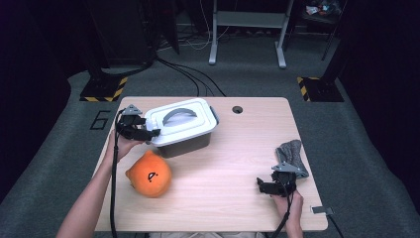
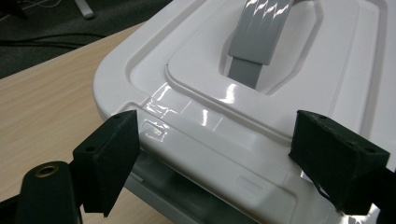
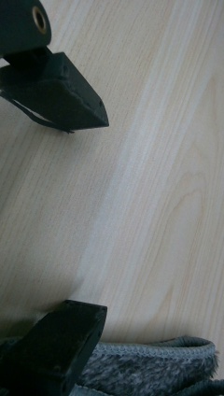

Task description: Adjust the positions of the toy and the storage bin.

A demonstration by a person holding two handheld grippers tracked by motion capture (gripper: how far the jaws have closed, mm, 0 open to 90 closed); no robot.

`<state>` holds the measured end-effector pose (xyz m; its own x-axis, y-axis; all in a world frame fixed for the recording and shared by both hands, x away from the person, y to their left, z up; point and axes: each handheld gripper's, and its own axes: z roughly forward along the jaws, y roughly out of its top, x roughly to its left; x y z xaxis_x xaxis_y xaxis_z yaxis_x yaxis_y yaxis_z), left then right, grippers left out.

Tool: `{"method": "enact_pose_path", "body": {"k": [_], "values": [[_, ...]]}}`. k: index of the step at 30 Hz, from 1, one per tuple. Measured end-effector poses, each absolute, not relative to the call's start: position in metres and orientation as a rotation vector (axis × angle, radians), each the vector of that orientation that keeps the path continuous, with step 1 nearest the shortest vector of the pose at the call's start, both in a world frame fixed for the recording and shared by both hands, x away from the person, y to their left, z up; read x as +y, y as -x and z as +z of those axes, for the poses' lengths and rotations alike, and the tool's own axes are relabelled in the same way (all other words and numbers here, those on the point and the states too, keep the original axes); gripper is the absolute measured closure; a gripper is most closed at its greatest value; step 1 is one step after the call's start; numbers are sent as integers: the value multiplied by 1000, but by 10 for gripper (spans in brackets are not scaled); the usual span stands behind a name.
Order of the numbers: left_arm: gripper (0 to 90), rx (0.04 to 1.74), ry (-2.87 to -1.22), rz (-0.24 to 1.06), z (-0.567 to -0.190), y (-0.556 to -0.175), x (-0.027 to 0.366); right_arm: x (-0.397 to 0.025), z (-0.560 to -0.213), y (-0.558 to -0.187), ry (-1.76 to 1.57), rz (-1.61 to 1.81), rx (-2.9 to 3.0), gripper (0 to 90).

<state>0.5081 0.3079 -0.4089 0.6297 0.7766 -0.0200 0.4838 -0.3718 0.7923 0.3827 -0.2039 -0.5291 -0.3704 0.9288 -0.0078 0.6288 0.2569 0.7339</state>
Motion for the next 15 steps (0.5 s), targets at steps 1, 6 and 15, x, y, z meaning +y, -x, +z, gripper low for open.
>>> {"method": "enact_pose_path", "body": {"k": [1, 6, 15], "values": [[155, 982, -2040, 461, -409, -509, 307, -204, -529, -383, -1411, 908, 2092, 76], [155, 981, -2046, 456, -409, -510, 302, -204, -529, -383, -1412, 908, 2091, 76], [156, 977, -2052, 448, -408, -512, 294, -204, -529, -383, -1409, 907, 2091, 77]]}}
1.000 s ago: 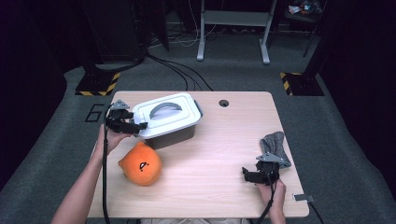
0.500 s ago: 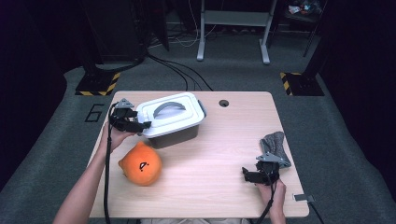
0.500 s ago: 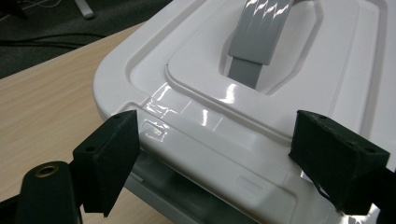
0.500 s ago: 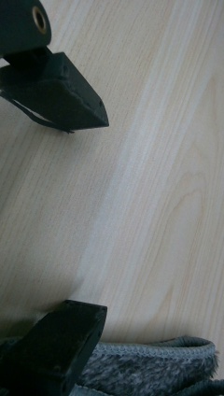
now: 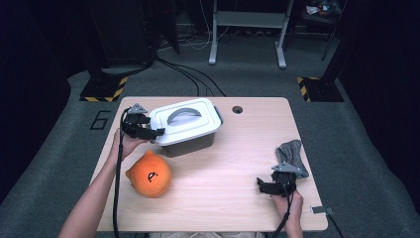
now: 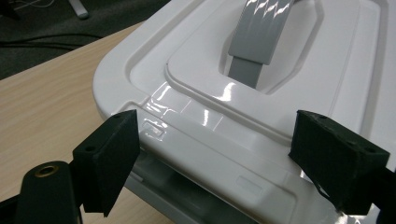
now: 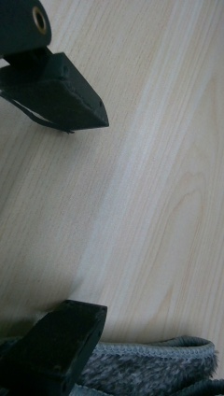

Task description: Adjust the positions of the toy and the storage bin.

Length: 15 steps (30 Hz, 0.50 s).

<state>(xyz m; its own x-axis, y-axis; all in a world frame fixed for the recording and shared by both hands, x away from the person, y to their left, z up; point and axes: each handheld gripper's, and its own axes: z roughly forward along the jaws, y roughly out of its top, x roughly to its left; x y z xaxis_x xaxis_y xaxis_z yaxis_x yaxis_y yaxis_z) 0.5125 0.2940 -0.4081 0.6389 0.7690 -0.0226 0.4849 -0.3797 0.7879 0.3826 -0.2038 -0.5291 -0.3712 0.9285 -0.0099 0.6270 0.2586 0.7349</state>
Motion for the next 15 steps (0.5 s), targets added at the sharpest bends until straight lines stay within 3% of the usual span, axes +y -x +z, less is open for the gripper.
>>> {"method": "enact_pose_path", "body": {"k": [15], "values": [[156, 969, -2070, 444, -407, -514, 282, -204, -529, -382, -1409, 906, 2090, 78]]}}
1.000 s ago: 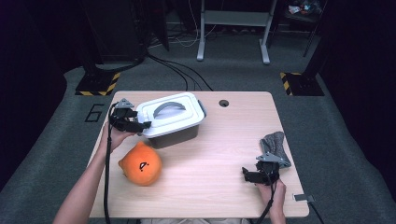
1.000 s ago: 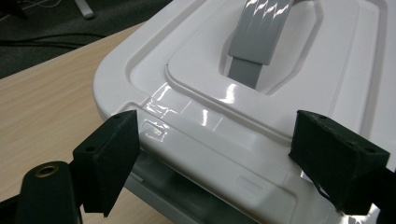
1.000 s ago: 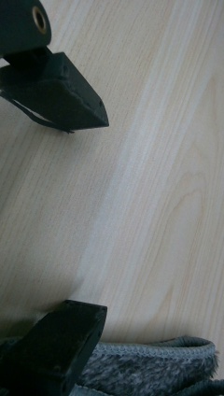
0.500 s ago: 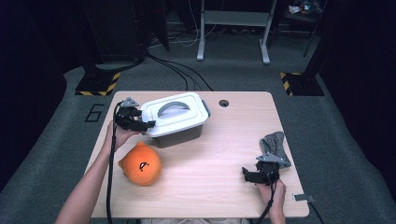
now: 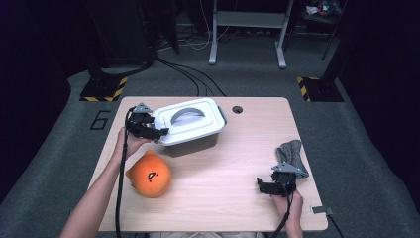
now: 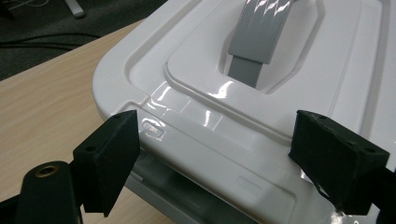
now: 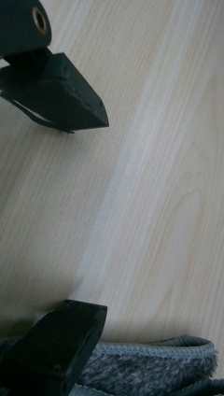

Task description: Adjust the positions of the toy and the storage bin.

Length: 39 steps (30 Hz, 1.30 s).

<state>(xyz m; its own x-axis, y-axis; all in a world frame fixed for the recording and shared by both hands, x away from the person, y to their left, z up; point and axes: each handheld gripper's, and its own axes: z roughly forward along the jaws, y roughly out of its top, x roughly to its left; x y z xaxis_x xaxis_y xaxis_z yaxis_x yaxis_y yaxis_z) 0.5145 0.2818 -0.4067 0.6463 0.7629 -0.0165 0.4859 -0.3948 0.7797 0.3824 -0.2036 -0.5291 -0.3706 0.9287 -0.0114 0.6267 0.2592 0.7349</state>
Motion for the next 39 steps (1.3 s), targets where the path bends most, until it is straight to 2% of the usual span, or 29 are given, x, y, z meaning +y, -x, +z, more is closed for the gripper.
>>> {"method": "enact_pose_path", "body": {"k": [22, 30, 39], "values": [[154, 961, -2116, 443, -402, -516, 260, -203, -529, -382, -1414, 907, 2090, 80], [155, 937, -2089, 509, -392, -516, 259, -203, -529, -382, -1413, 907, 2091, 81], [203, 870, -2096, 500, -384, -525, 242, -203, -529, -382, -1412, 907, 2092, 82]]}}
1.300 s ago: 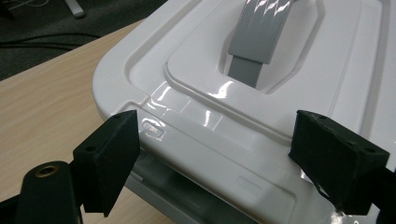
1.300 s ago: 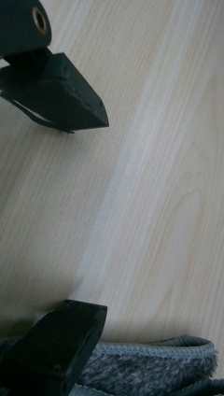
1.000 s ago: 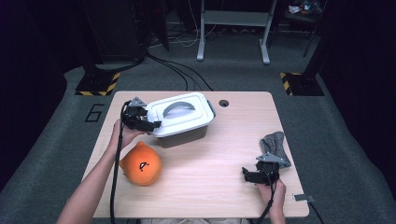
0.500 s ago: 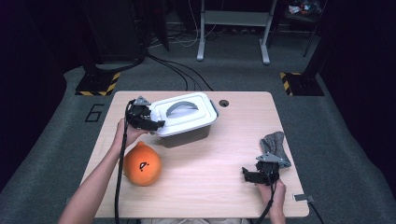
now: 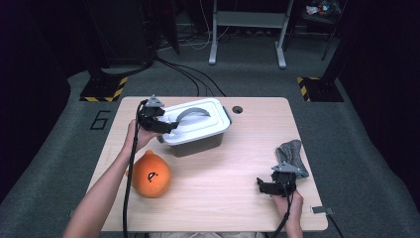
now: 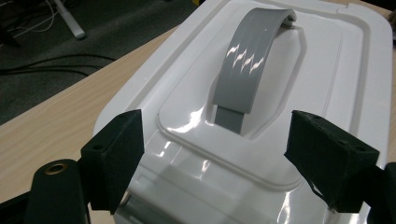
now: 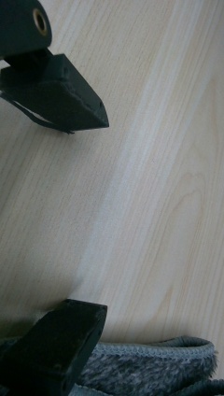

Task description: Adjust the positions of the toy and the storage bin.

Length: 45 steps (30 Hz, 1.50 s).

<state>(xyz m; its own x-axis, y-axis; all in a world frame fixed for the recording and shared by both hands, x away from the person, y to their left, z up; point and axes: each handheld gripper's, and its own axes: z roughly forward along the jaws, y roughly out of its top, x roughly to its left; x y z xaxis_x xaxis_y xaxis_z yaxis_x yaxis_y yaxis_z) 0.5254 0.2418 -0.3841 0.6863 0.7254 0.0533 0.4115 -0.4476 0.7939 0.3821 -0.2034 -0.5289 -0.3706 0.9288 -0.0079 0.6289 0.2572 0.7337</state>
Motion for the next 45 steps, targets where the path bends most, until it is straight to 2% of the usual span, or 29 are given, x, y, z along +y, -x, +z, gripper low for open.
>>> {"method": "enact_pose_path", "body": {"k": [6, 13, 21, 25, 45], "values": [[280, 854, -2096, 488, -384, -534, 233, -204, -529, -382, -1407, 909, 2094, 83], [413, 841, -2110, 482, -389, -544, 225, -204, -529, -382, -1409, 909, 2093, 82], [613, 821, -2138, 458, -393, -547, 217, -204, -529, -382, -1409, 910, 2094, 84], [642, 851, -2149, 466, -393, -545, 215, -204, -529, -382, -1409, 909, 2095, 83], [647, 971, -2143, 490, -390, -530, 199, -203, -529, -382, -1414, 910, 2093, 85]]}}
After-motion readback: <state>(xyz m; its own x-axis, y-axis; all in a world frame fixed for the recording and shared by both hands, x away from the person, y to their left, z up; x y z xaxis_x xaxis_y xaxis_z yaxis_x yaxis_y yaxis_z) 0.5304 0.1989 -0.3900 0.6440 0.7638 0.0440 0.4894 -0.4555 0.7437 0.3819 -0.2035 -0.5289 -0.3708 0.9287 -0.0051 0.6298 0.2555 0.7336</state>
